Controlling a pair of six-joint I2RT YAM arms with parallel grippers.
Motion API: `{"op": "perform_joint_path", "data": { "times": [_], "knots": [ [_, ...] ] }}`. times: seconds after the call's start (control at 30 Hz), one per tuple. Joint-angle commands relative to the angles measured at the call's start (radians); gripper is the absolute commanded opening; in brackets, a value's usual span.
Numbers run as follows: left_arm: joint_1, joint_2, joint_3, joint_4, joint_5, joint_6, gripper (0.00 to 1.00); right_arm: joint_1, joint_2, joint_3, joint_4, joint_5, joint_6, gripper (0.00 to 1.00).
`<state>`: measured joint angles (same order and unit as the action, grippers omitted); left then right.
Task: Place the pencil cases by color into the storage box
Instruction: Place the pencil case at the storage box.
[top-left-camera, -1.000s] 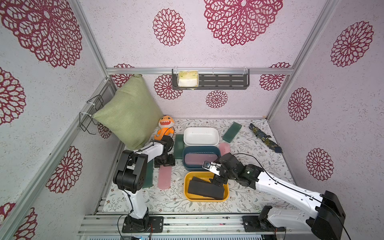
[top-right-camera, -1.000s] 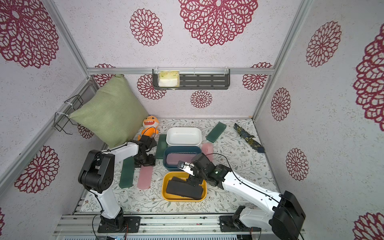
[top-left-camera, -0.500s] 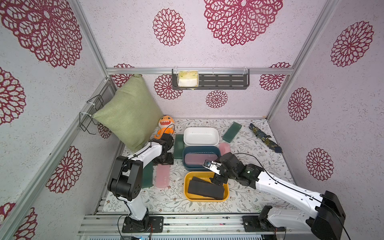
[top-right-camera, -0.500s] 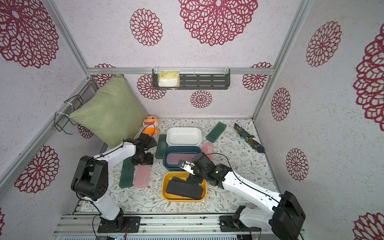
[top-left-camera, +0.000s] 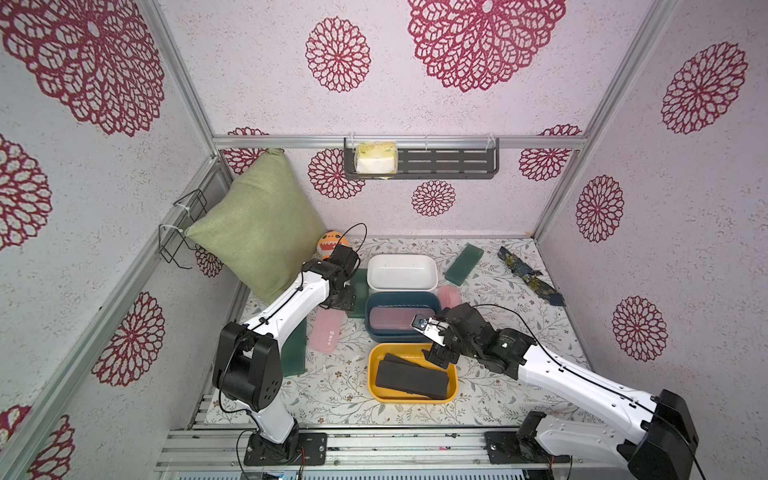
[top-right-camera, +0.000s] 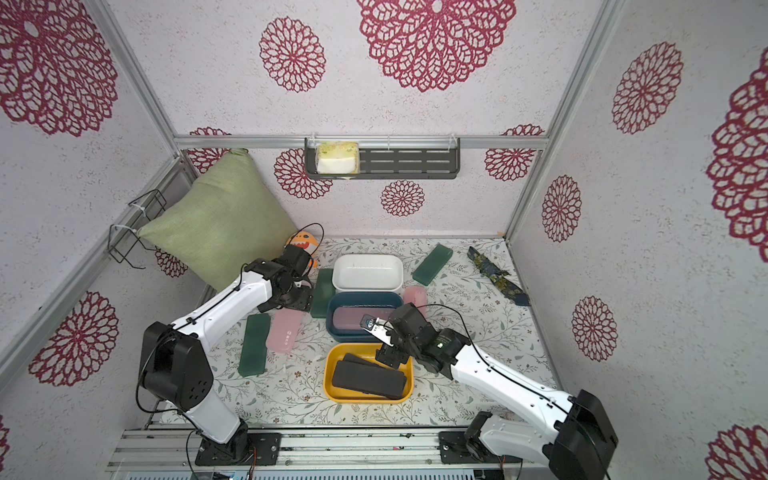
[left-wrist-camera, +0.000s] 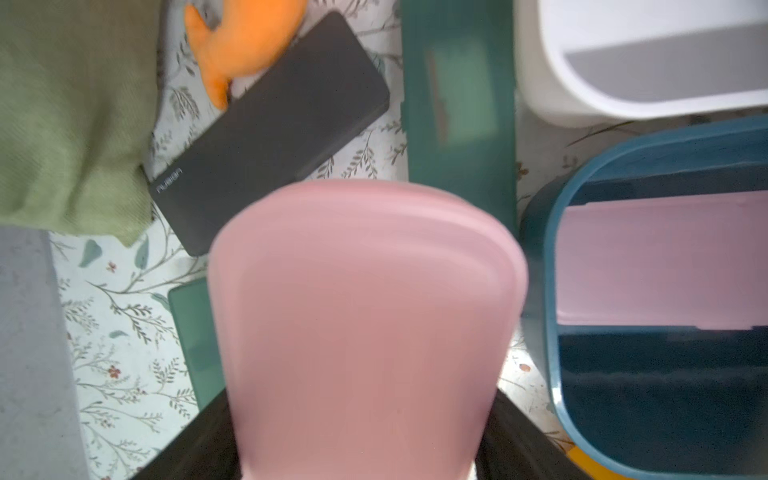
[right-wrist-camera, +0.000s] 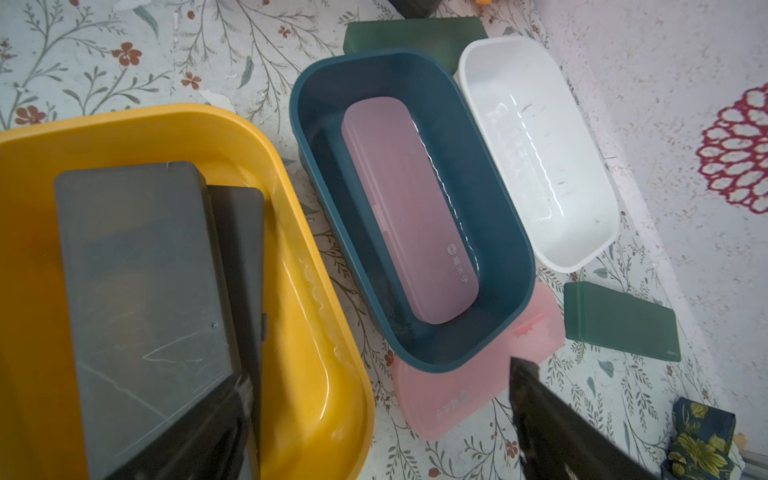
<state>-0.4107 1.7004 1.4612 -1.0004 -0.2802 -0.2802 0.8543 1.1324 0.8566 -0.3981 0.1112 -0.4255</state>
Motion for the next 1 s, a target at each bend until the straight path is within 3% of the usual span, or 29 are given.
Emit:
{"op": "perform_joint_path", "data": {
  "times": [0.0,0.3,0.6,0.97],
  "knots": [
    [-0.033,-0.006,0.063,-0.026,-0.024,0.069,0.75,-0.019,-0.037,-0.01,0.022,0.052,0.06,0.99],
    [-0.162,0.073,0.188,0.036,0.059,0.321,0.76,-0.069,-0.111,-0.035,0.05,0.22,0.183,0.99],
    [-0.208,0.154,0.268,0.15,0.15,0.499,0.77,-0.092,-0.217,-0.079,0.067,0.248,0.259,0.99],
    [-0.293,0.311,0.381,0.12,0.228,0.647,0.78,-0.098,-0.237,-0.098,0.061,0.258,0.279,0.99]
  ]
}}
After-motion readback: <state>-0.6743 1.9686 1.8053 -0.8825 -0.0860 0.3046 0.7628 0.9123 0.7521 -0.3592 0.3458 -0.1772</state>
